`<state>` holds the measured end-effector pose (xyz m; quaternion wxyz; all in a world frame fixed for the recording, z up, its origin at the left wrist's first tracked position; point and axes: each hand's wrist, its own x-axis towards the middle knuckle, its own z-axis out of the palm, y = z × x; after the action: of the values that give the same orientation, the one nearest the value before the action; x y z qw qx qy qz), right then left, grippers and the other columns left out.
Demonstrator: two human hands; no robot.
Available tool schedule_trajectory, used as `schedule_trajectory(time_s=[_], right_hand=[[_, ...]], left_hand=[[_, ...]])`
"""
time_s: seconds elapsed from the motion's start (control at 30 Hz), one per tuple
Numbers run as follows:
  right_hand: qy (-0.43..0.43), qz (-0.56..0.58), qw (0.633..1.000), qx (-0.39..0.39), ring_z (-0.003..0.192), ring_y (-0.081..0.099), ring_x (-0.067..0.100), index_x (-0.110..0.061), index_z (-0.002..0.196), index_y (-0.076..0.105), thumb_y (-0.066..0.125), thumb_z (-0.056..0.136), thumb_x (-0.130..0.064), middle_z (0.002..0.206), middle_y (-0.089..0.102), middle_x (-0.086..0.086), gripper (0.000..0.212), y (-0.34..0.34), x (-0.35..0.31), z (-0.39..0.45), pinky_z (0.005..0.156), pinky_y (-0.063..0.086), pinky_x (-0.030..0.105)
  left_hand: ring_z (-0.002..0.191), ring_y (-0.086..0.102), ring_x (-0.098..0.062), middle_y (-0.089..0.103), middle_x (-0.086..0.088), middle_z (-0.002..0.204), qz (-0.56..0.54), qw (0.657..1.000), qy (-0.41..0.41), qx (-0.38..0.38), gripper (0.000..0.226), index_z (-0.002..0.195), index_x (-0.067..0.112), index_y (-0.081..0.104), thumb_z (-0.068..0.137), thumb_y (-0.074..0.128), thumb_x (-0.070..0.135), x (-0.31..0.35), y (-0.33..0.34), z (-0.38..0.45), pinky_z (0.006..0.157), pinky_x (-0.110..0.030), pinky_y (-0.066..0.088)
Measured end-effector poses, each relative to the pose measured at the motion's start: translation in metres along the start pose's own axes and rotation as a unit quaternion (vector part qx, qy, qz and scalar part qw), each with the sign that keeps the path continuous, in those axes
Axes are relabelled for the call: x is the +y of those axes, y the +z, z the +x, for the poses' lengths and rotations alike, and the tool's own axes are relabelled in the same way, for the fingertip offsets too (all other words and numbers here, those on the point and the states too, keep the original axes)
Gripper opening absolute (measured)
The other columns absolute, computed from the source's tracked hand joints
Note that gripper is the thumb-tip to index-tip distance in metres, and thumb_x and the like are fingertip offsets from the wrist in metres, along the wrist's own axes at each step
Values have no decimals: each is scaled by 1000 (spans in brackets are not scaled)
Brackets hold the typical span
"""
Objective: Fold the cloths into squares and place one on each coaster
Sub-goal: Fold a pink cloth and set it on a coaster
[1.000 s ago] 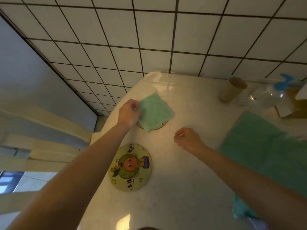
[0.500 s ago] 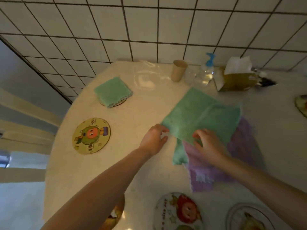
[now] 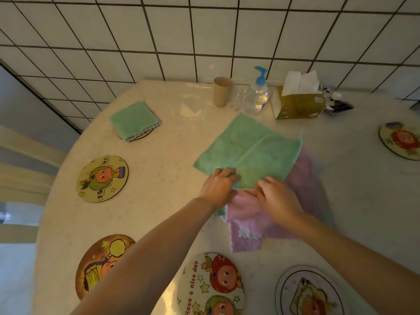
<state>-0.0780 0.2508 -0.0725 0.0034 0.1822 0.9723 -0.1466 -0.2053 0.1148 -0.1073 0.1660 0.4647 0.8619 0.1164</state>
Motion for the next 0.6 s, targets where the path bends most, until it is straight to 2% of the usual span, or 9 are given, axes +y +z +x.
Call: schedule_trajectory(time_s=[0.1,0.17,0.23,0.3,0.37,0.43,0.53,0.6], right_hand=[[-28,122,991,47,80,60,30,-9,86,57,55,91,-14,85,62,7,7,-21,-7,11,67,46,38],[-56,195,977,68,75,59,22,-6,89,57,55,92,-11,80,62,3,6,-43,-17,17,66,43,31],[-68,248,963,81,70,53,6,-7,93,58,55,93,-13,77,59,-3,6,-67,-32,20,62,39,16],[-73,296,949,81,71,52,0,-13,93,57,54,94,-16,77,58,-10,5,-82,-43,23,63,38,8],[-78,343,933,74,75,56,-1,-19,90,56,54,93,-21,78,60,-13,4,-92,-51,28,69,42,11],[-76,395,913,70,79,58,-1,-19,89,58,55,92,-21,81,62,-13,5,-99,-60,35,72,46,16],[-67,449,889,62,78,57,-4,-17,88,61,59,92,-13,82,63,-12,6,-110,-76,45,73,45,12],[-73,442,892,56,75,58,-9,-17,88,63,61,90,-12,82,63,-12,6,-114,-89,51,72,43,7]], left_hand=[[113,48,-30,48,-4,132,-44,998,-4,36,68,145,23,36,84,65,27,3,-4,1,99,-41,40],[104,50,-31,53,-7,122,-100,990,-10,99,59,141,21,42,85,64,21,4,-12,0,92,-43,44],[95,54,-34,58,-12,108,-146,972,-14,182,35,119,13,64,84,64,13,1,-24,-1,85,-40,47],[87,58,-33,61,-14,98,-173,959,-34,224,14,94,7,71,82,64,9,-9,-37,-5,79,-29,44],[88,62,-32,66,-16,98,-196,954,-72,217,13,94,4,71,84,63,5,-20,-52,-13,73,-21,36],[83,63,-30,70,-17,90,-212,948,-114,207,11,92,3,71,87,61,4,-32,-67,-28,64,-21,31],[67,52,-19,63,-2,66,-235,939,-164,192,12,80,14,67,88,60,8,-56,-88,-58,55,-22,29],[59,52,-20,60,3,58,-249,933,-187,181,17,74,23,62,88,60,13,-78,-103,-84,49,-18,34]])
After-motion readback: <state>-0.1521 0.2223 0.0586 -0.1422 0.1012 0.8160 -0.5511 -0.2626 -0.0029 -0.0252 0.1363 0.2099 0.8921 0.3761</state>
